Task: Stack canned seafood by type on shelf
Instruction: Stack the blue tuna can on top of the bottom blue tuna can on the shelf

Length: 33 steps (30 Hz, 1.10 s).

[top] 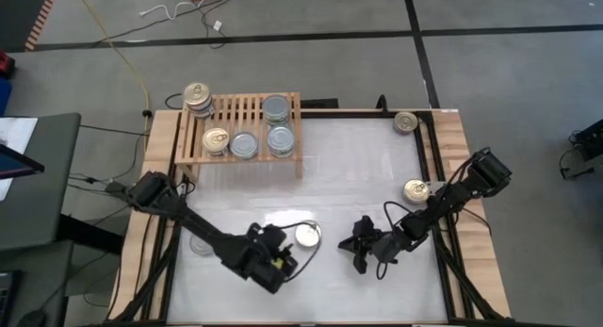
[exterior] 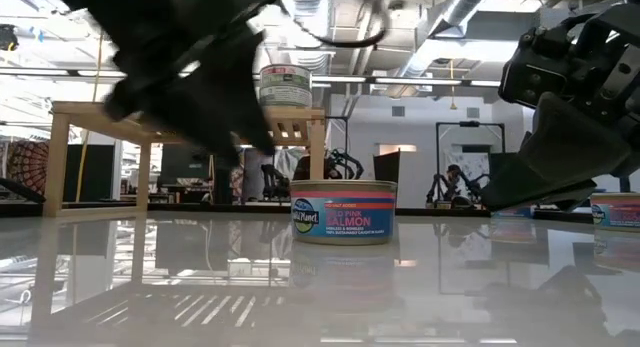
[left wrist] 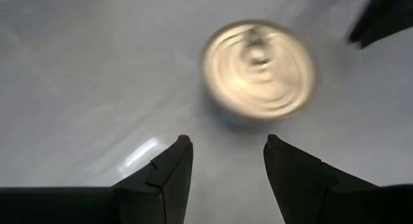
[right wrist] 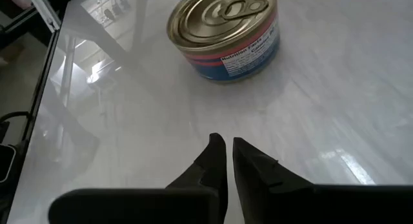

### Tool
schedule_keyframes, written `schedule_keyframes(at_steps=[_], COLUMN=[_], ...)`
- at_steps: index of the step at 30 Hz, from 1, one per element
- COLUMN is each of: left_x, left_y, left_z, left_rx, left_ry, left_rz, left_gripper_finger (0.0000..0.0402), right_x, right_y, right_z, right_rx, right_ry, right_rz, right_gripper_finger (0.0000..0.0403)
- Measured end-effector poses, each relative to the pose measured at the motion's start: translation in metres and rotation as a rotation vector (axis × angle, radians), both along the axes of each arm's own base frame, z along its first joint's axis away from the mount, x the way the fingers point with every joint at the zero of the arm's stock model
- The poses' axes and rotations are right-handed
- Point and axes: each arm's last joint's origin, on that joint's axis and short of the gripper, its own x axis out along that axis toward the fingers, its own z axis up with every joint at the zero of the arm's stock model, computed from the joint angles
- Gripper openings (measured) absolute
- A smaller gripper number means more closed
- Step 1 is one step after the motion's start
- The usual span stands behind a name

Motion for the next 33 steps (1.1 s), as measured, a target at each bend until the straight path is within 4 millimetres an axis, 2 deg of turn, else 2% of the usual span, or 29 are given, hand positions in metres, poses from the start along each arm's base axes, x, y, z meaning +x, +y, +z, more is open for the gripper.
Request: schedule_keyframes(at_steps=[4,9,14,17,21,25,28,33], left_x=[-0.023,-0.05,-0.077,-0.089,-0.092,-0.088,-0.085,-0.081], left_y=[0.006,0.021,0.051,0.072,0.087,0.087,0.086,0.085], left_z=[-0.014,-0.012,-0.006,-0.011,-0.023,-0.026,-0.023,-0.022], left_rx=[0.021,0.038,0.054,0.037,0.018,0.041,0.088,0.095], left_ry=[0.061,0.05,0.029,-0.034,-0.172,-0.339,-0.369,-0.36], left_rz=[0.091,0.103,0.067,0.031,-0.143,-0.38,-0.411,-0.399], left_gripper_finger=[0.0183,0.0183,0.0183,0.0183,0.0183,0.0183,0.0183,0.0183], right_x=[0.0,0.002,0.007,0.012,0.019,0.022,0.021,0.016], right_y=[-0.002,-0.008,-0.024,-0.039,-0.057,-0.063,-0.062,-0.059], right_z=[-0.001,-0.003,-0.006,-0.008,-0.008,-0.01,-0.011,-0.014], right_rx=[0.009,-0.01,-0.052,-0.065,-0.015,0.092,0.174,0.168], right_ry=[0.009,0.031,0.059,0.083,0.098,0.151,0.19,0.248], right_rz=[-0.017,-0.048,-0.124,-0.184,-0.244,-0.184,-0.164,-0.153], right_gripper_finger=[0.0057,0.0057,0.0057,0.0057,0.0057,0.0057,0.0057,0.0057])
